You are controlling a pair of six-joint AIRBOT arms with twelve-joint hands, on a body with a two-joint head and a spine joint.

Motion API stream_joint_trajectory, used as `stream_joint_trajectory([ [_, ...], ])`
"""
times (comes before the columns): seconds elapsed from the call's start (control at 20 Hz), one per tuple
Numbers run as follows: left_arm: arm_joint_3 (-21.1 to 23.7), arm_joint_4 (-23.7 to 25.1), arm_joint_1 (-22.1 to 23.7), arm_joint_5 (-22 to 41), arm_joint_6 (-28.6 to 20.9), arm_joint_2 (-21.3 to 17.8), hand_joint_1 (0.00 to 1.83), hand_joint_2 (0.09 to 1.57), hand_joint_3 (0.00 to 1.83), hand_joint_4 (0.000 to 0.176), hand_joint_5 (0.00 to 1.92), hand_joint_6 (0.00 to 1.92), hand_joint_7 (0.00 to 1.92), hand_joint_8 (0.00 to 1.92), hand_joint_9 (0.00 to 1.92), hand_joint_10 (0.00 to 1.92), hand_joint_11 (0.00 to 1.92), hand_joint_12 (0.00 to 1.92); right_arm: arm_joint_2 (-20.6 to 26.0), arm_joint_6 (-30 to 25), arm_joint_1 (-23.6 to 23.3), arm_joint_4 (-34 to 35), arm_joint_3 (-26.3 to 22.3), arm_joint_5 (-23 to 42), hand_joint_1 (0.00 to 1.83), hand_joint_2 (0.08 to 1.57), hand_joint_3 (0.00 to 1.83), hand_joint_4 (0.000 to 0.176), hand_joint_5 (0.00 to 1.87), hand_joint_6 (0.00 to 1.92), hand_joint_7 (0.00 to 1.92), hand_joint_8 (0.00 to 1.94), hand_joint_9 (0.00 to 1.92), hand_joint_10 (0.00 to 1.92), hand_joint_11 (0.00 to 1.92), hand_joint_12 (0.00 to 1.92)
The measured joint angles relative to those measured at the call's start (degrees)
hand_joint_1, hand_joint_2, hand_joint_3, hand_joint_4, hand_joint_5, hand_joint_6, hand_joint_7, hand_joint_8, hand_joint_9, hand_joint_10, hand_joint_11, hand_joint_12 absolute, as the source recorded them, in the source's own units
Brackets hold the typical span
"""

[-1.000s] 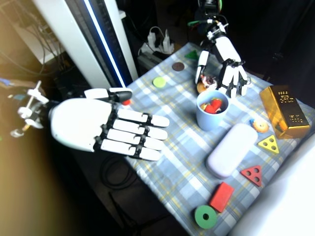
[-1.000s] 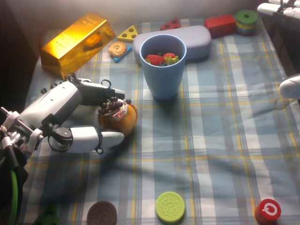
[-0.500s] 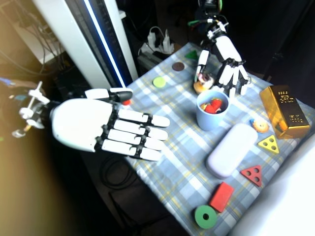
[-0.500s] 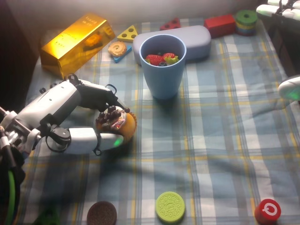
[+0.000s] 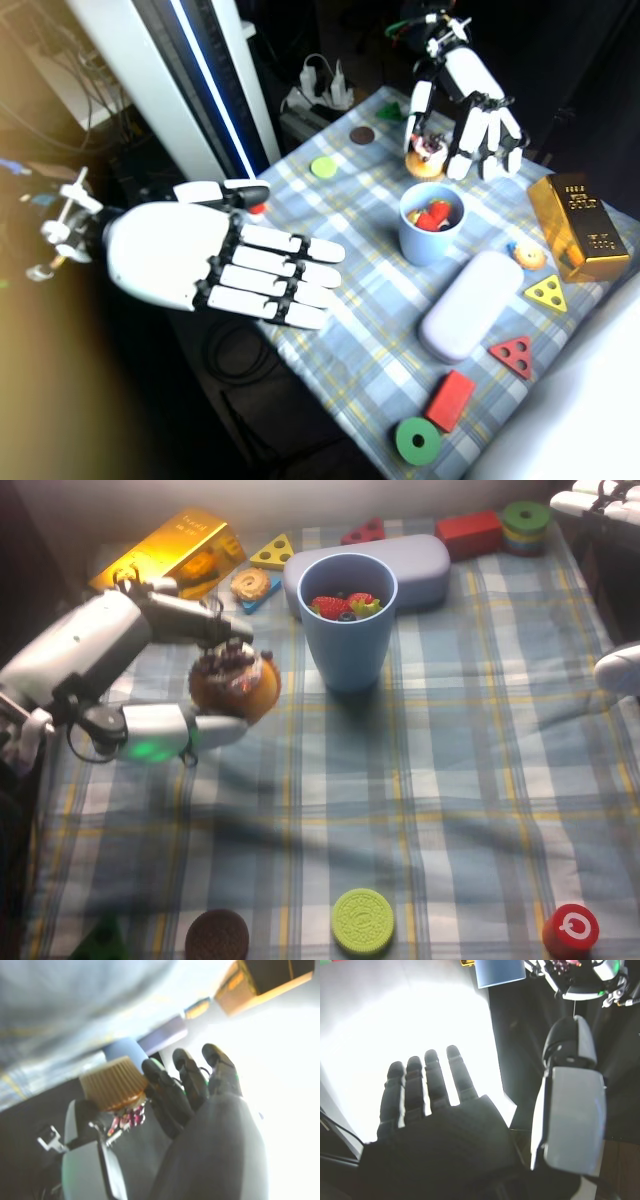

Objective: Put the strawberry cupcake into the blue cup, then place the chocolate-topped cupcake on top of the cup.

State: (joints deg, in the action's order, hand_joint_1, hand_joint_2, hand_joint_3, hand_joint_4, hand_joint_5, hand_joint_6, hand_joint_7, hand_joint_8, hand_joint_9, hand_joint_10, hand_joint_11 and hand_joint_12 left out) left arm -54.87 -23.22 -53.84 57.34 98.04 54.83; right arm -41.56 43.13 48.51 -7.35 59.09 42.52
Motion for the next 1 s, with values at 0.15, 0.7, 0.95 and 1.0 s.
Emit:
stream_joint_trajectory([
  [0.15,0.1,0.2,1.1,0.3,0.0,-0.4,1.11,0.96,0.0,0.0,0.9,0.0,0.82,0.0,0.49,0.0,0.0,0.56,0.0,0.0,0.0,0.1,0.0,0.0,0.0,0.92,0.0,0.05,0.0,0.0,0.06,0.01,0.0,0.0,0.0,0.0],
  [0.7,1.1,3.9,6.3,0.6,0.0,-3.8,1.06,0.97,0.0,0.0,0.96,0.01,0.88,0.0,0.51,0.0,0.0,0.65,0.0,0.0,0.0,0.1,0.0,-0.1,0.0,0.91,0.0,0.074,0.0,0.0,0.05,0.01,0.0,0.0,0.0,0.0],
  [0.95,-0.7,5.4,10.4,0.1,0.0,-2.5,1.07,1.0,0.0,0.0,0.94,0.0,0.8,0.0,0.44,0.0,0.0,0.53,0.0,0.0,0.0,0.1,0.2,0.0,0.0,0.91,0.0,0.069,0.0,0.0,0.05,0.01,0.0,0.0,0.0,0.0],
  [1.0,-1.2,5.8,11.3,-0.1,0.0,-1.8,1.18,1.0,0.0,0.01,0.92,0.0,0.79,0.0,0.44,0.0,0.0,0.56,0.0,0.0,0.0,0.1,0.2,0.0,0.0,0.91,0.0,0.053,0.0,0.0,0.05,0.01,0.0,0.0,0.0,0.0],
])
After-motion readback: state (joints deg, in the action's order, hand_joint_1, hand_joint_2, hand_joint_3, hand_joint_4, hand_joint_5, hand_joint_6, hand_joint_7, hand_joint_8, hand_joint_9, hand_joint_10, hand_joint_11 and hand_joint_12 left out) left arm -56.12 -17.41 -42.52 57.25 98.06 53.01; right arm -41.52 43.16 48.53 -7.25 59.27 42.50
